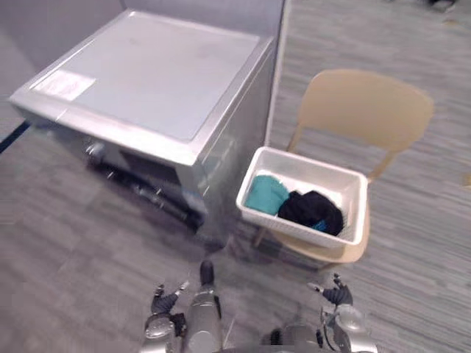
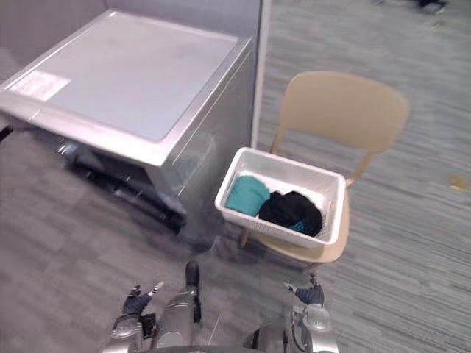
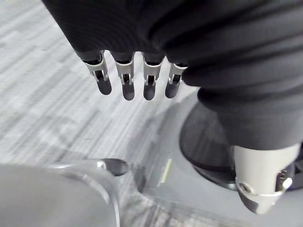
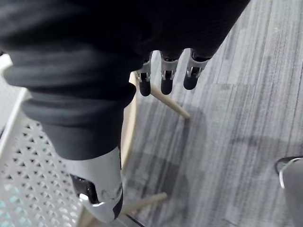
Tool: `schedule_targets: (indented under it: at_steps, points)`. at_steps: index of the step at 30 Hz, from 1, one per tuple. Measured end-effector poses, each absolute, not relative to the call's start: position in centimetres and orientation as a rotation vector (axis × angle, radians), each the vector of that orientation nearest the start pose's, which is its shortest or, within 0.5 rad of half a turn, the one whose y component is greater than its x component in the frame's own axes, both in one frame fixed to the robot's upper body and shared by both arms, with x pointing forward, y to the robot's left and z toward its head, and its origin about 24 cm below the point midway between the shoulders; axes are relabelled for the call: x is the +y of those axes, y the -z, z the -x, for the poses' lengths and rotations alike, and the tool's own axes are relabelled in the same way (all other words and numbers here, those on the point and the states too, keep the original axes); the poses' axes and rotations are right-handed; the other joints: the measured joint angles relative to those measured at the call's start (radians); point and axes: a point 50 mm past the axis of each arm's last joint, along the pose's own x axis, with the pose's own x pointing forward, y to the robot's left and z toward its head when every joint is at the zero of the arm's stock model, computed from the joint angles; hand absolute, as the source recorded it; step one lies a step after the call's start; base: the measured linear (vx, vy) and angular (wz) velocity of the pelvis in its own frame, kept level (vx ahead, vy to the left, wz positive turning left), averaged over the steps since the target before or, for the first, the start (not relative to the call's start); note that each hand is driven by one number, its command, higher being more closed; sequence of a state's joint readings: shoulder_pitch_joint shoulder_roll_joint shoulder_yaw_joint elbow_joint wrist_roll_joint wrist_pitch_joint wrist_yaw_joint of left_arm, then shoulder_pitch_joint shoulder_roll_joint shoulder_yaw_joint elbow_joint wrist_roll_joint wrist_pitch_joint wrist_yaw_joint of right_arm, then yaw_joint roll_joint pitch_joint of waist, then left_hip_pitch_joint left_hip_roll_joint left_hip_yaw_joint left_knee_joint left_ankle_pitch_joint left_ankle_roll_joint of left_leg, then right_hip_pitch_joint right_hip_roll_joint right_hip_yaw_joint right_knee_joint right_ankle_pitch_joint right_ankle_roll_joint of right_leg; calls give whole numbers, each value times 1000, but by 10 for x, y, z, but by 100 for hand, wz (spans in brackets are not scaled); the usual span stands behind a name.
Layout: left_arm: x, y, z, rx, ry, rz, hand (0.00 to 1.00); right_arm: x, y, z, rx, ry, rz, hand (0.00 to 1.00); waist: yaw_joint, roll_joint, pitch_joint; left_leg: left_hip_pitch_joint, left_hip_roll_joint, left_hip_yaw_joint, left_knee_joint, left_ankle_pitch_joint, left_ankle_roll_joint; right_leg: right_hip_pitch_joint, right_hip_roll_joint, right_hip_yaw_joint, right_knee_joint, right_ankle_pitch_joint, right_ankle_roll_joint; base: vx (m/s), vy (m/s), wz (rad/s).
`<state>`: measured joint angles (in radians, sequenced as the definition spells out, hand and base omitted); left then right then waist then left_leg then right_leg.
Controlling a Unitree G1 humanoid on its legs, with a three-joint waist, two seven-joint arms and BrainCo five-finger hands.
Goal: Pick up the laundry basket with both hands and put the clothes into the washing machine.
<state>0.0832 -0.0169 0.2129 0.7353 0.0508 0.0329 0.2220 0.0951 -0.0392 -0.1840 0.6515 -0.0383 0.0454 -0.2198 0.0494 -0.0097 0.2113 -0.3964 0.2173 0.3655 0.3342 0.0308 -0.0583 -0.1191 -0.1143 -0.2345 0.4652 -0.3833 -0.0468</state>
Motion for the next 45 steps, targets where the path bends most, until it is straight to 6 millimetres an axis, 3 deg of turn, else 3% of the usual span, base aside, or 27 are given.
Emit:
schedule_targets:
  at_steps: [1,2,5,7,9,15,18,22,26,29,30,31,33,35,40,45]
  points:
    - [195,129,-143,864,-408,-47,0,-213,113,-158,777,404,106,0,-12,4,-2,38,17,10,92,-31,32,5,-5,-42,-7,6,-2,-127,-41,113]
    - [194,128,-145,861,-401,-47,0,-212,111,-161,763,397,110,0,-15,6,-3,86,32,10,137,-96,21,5,-9,-75,-10,12,-2,-119,-13,99]
    - [193,127,-151,847,-390,-48,0,-208,108,-167,747,380,103,0,-13,7,-4,182,37,22,49,-141,-7,6,-24,-140,-24,32,17,-106,70,81]
    - [195,126,-153,845,-387,-57,0,-205,107,-172,737,372,100,0,-10,2,-9,206,3,15,-55,-119,-38,8,-28,-153,-55,57,42,-90,132,46]
    - [203,127,-150,854,-381,-96,0,-195,102,-179,702,326,108,0,-7,-10,-16,214,-40,2,-141,-67,-20,11,-33,-155,-118,100,63,-68,134,29]
    - [223,128,-139,881,-400,-161,0,-167,75,-216,546,126,202,0,-3,-2,-13,200,-102,-32,-233,-11,13,-18,-60,-161,-159,144,92,-80,132,15]
    - [227,126,-141,870,-405,-170,0,-145,49,-248,415,25,236,0,27,10,1,142,-119,-67,-234,6,27,-66,-58,-162,-162,167,92,-54,94,6]
    - [228,124,-144,846,-410,-173,0,-108,-5,-299,182,-103,283,0,64,31,58,93,-132,-120,-231,28,39,-103,-64,-177,-142,177,87,-46,51,19]
    - [229,120,-152,818,-433,-163,0,-94,-53,-331,17,-127,296,0,99,40,107,37,-139,-167,-234,56,33,-157,-80,-202,-99,167,82,-44,4,27]
    - [230,118,-154,797,-445,-154,0,-101,-87,-350,-88,-77,319,0,113,40,148,11,-151,-204,-267,89,29,-201,-103,-224,-47,144,77,-37,-32,36]
    - [230,116,-155,785,-452,-146,0,-112,-105,-359,-132,-18,313,0,130,40,161,-11,-154,-215,-269,95,24,-228,-110,-228,-28,138,74,-31,-34,16]
    - [230,115,-156,777,-455,-145,0,-117,-113,-362,-152,10,311,0,132,40,171,-16,-156,-217,-270,99,25,-236,-115,-229,-17,136,74,-26,-27,21]
    - [231,114,-157,771,-472,-127,0,-143,-148,-374,-241,143,306,0,134,43,189,-47,-165,-231,-294,119,26,-281,-125,-236,11,128,73,-23,-39,17]
    - [231,114,-159,765,-476,-114,0,-159,-164,-377,-283,222,295,0,134,44,194,-71,-167,-236,-301,127,27,-309,-128,-237,21,128,73,-6,-33,7]
    - [229,108,-171,727,-490,-107,0,-192,-178,-365,-345,410,248,0,126,47,215,-98,-176,-267,-302,139,36,-323,-130,-244,26,127,74,61,-58,15]
    - [229,106,-175,714,-490,-108,0,-189,-172,-366,-328,414,258,0,128,47,218,-100,-179,-285,-302,139,36,-323,-126,-227,18,125,75,65,-57,2]
